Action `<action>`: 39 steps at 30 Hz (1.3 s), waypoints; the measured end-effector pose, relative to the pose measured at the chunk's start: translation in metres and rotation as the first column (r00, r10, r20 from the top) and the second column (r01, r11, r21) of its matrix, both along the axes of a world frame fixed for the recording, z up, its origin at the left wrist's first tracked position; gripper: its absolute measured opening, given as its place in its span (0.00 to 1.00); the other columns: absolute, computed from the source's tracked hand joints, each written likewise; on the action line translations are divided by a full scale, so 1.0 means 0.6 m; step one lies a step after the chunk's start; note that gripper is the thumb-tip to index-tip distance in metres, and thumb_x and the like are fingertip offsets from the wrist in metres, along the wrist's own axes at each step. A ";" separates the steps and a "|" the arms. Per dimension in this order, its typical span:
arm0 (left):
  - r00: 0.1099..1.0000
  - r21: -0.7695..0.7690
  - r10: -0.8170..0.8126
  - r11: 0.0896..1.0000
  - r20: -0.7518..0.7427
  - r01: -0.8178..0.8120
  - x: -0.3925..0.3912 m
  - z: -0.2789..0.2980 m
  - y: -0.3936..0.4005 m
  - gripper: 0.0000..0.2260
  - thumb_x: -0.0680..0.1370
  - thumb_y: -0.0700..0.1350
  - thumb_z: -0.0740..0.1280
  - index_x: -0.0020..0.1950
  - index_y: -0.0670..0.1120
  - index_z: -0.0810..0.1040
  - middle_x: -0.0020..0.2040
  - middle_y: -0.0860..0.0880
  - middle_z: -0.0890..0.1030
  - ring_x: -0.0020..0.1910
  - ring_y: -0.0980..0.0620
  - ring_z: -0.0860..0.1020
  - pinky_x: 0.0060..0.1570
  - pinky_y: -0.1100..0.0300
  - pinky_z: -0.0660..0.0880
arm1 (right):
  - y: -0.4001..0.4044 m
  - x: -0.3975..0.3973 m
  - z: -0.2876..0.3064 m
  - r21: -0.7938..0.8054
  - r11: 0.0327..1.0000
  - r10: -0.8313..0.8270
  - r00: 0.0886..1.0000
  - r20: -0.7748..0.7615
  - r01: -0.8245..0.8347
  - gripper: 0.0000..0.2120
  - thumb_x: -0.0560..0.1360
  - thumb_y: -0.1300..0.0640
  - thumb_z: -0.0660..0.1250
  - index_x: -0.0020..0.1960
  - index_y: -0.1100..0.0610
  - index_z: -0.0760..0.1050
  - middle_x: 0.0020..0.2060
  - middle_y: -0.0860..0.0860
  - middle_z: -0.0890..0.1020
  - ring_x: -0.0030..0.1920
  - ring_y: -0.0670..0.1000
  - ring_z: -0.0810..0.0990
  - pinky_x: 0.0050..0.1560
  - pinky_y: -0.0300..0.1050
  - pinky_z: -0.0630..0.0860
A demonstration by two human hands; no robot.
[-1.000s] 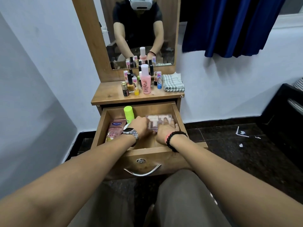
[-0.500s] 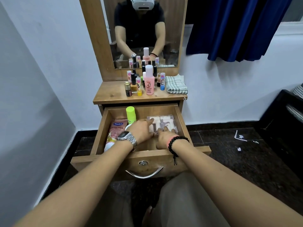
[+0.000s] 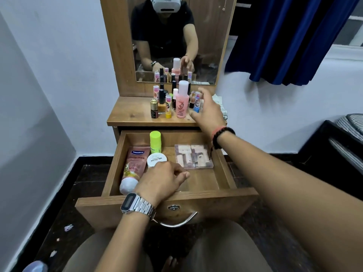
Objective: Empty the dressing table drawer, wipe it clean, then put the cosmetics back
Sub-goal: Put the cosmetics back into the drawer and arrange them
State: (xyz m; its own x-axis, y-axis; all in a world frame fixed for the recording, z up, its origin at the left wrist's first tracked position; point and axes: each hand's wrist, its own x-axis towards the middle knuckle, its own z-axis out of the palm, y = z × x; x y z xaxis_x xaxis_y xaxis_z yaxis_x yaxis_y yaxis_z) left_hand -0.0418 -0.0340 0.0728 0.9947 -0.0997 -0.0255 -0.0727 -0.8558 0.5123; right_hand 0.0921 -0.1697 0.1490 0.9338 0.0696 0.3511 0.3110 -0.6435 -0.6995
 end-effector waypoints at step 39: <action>0.975 -0.264 0.218 0.938 -0.048 -0.223 0.011 0.004 0.012 0.23 0.74 0.47 0.73 0.67 0.46 0.72 0.53 0.48 0.83 0.55 0.47 0.79 0.58 0.54 0.73 | -0.062 -0.126 -0.085 0.546 0.833 0.286 0.774 -0.566 0.092 0.07 0.78 0.66 0.63 0.51 0.59 0.66 0.53 0.61 0.75 0.42 0.52 0.80 0.34 0.39 0.82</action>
